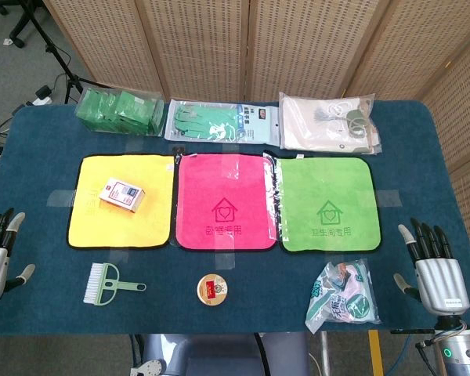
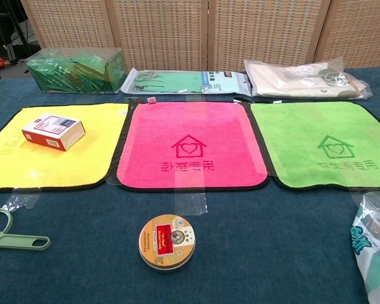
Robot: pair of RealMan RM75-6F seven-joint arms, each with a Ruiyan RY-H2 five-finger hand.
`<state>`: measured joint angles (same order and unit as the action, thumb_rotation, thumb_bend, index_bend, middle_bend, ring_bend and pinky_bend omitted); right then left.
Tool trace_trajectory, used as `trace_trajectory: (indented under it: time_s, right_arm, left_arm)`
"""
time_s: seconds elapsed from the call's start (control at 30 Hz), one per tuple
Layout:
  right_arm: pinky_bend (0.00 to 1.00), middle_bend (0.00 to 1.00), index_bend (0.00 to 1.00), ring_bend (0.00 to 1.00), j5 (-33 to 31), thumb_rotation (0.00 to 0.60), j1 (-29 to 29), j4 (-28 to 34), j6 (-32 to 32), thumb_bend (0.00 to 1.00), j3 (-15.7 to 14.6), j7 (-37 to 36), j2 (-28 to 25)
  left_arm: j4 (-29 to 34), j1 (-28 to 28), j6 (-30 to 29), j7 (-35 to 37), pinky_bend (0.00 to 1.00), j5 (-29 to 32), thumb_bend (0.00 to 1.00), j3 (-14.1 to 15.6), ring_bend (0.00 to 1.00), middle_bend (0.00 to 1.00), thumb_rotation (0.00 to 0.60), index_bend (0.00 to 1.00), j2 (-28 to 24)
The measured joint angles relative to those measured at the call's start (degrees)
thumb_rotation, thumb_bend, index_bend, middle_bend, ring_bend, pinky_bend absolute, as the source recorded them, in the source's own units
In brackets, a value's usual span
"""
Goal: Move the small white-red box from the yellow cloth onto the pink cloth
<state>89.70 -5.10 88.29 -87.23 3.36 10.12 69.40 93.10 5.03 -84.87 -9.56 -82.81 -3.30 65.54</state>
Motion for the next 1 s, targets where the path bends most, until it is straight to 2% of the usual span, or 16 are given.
trace_trajectory:
  time_s: [1.0]
  right_arm:
    - [0.0, 0.0, 0.0, 0.0, 0.2, 0.6, 0.4, 0.5, 0.0, 0.24, -0.6, -0.6, -0.8]
  left_arm:
    - [0.6, 0.2, 0.5, 0.0, 0.0, -0.1, 0.21, 0.3, 0.0, 0.0, 0.6, 0.0, -0.2]
